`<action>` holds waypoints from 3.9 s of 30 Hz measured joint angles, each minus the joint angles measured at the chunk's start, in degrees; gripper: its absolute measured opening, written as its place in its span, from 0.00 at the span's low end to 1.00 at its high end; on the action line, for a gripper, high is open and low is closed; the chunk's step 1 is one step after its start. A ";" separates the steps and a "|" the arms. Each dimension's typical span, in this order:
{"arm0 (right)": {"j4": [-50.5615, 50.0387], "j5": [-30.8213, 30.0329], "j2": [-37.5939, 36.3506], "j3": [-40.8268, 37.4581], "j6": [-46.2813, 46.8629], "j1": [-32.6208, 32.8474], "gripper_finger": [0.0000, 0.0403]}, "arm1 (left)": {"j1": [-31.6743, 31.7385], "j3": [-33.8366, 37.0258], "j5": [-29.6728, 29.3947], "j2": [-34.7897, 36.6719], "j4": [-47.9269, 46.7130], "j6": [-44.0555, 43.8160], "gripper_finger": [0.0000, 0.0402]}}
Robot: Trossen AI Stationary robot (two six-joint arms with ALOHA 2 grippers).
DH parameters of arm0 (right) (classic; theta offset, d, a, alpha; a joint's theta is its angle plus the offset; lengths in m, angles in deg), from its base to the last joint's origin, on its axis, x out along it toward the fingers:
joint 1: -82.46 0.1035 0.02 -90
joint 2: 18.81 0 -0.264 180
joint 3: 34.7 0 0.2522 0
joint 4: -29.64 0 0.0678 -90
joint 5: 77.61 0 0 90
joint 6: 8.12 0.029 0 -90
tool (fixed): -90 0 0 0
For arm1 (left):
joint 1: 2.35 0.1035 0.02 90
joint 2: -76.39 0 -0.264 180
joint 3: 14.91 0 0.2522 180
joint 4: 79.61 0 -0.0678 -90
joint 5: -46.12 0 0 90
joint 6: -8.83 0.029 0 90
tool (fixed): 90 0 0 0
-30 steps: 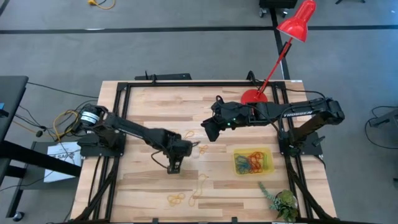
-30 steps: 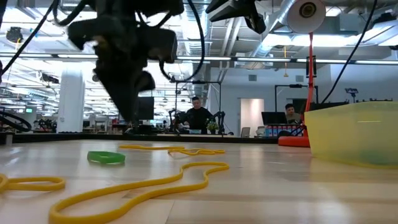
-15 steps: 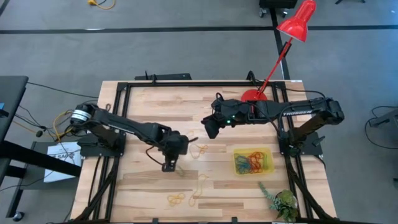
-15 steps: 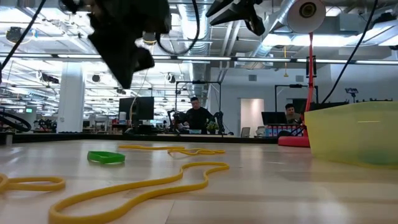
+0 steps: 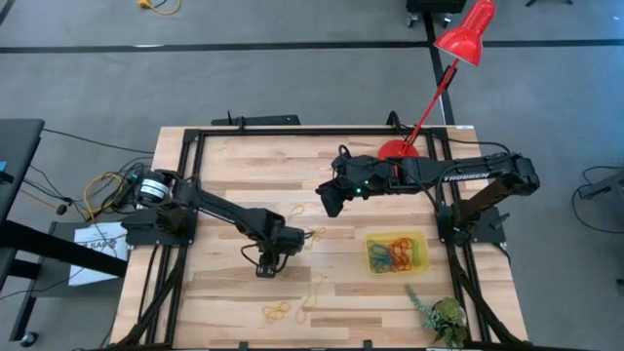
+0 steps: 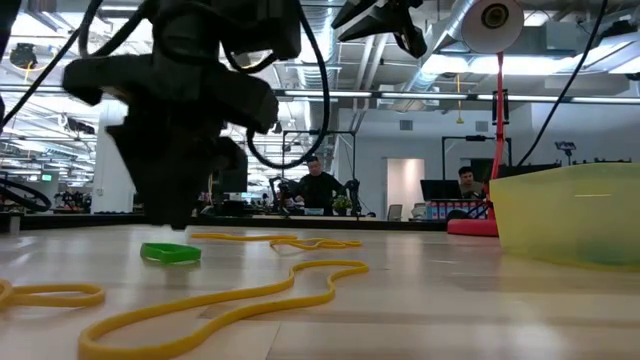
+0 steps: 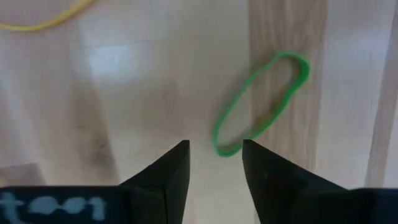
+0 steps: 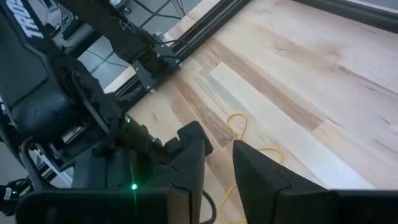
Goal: Pick and place items into bin
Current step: Put the green rubber band into the yellow bin
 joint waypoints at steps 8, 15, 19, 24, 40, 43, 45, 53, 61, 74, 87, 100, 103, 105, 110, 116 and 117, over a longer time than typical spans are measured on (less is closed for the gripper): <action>0.01 0.00 0.00 0.00 -0.01 -0.02 0.20 | -1.14 0.00 -2.52 -0.08 1.35 0.17 0.34; -0.01 0.00 0.00 0.00 -0.02 -0.02 0.20 | -1.66 0.15 -3.25 -0.07 1.77 -0.07 0.34; -0.12 0.00 0.00 0.00 -0.02 -0.02 0.20 | -2.75 2.73 -3.51 0.01 4.66 -0.69 0.34; -0.12 -0.02 0.00 0.00 -0.04 -0.02 0.20 | -3.44 4.64 -5.35 0.16 5.26 -2.09 0.34; -0.06 -0.04 0.00 0.00 -0.06 -0.02 0.20 | -3.06 5.52 -3.06 0.25 7.86 -5.26 0.01; -0.05 -0.04 0.00 0.00 -0.04 -0.02 0.20 | -2.50 4.24 -2.86 0.30 5.61 -4.72 0.00; -0.07 -0.03 0.00 0.00 -0.04 -0.02 0.20 | -1.81 3.03 -2.64 1.13 3.07 -4.10 0.00; -2.24 1.65 0.00 0.00 0.09 1.21 0.20 | 2.94 -0.92 -4.81 10.66 0.37 -3.29 0.00; -0.21 2.92 0.85 0.11 0.07 3.88 0.20 | 8.74 -2.90 -13.23 21.08 1.66 -8.35 0.00; 11.26 2.96 6.31 -0.22 -0.65 1.80 0.20 | 12.39 -6.51 -19.30 25.31 12.98 -3.73 0.00; 15.10 2.99 9.56 0.06 0.09 -0.14 0.19 | 14.10 -8.15 -22.37 25.29 12.97 -0.63 0.00; 13.44 2.95 9.75 0.02 0.04 -1.16 0.01 | 16.13 -8.15 -22.64 25.31 11.45 2.77 0.00; 12.62 2.93 9.75 0.02 0.07 -1.29 0.01 | 16.53 -8.13 -22.52 25.31 10.48 2.83 0.03; 11.82 2.91 9.75 0.02 0.07 -1.45 0.01 | 16.62 -8.13 -22.02 25.29 10.31 2.90 0.07; 10.82 2.71 9.75 0.02 0.07 -1.90 0.01 | 16.64 -8.11 -18.42 25.31 10.37 3.79 0.18; 4.65 1.43 9.73 0.02 1.86 -1.97 0.00 | 16.64 -8.11 -17.56 25.29 10.27 1.57 0.29; 2.56 1.36 9.73 0.02 2.86 -1.96 0.00 | 16.64 -8.09 -17.86 25.29 10.05 1.19 0.30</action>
